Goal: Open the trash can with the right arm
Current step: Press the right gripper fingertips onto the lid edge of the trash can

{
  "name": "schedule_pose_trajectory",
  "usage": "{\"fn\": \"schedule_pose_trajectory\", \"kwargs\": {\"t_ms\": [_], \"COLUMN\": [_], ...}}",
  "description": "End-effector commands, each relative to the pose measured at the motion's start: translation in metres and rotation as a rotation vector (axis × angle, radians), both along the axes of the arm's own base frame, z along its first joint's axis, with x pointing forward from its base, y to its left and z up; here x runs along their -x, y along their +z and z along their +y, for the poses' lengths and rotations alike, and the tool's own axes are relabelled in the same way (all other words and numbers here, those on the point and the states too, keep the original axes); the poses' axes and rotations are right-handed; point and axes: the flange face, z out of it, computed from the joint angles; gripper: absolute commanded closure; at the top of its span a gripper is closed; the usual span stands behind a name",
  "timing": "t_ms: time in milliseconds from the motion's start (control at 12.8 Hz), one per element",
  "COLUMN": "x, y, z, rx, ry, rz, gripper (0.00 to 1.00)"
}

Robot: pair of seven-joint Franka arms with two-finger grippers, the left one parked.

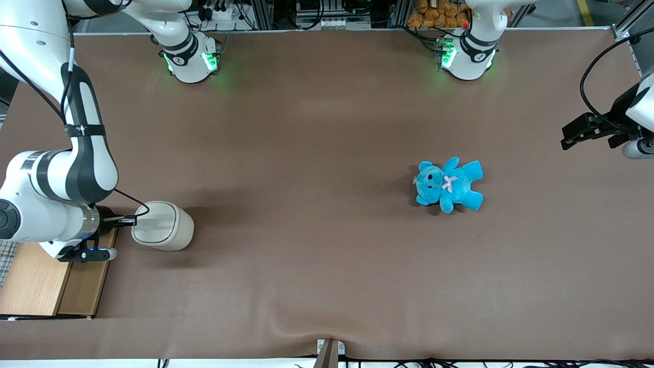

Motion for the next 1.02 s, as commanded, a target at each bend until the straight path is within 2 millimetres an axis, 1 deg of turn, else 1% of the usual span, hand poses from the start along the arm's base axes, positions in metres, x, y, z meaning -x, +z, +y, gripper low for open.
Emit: {"fn": "schedule_pose_trajectory", "kwargs": {"t_ms": [0, 314, 392, 784, 941], "x": [0.000, -0.001, 0.001, 0.002, 0.002], "y": [-0.004, -0.008, -0.015, -0.025, -0.026], "z": [0.003, 0.004, 0.006, 0.006, 0.006], "rx": [-0.017, -0.023, -0.035, -0.037, -0.036], "ry": [0.000, -0.008, -0.015, -0.017, -0.017], "rz": [-0.007, -0.006, 0.003, -0.008, -0.011], "gripper": [1.00, 1.00, 1.00, 1.00, 1.00]}}
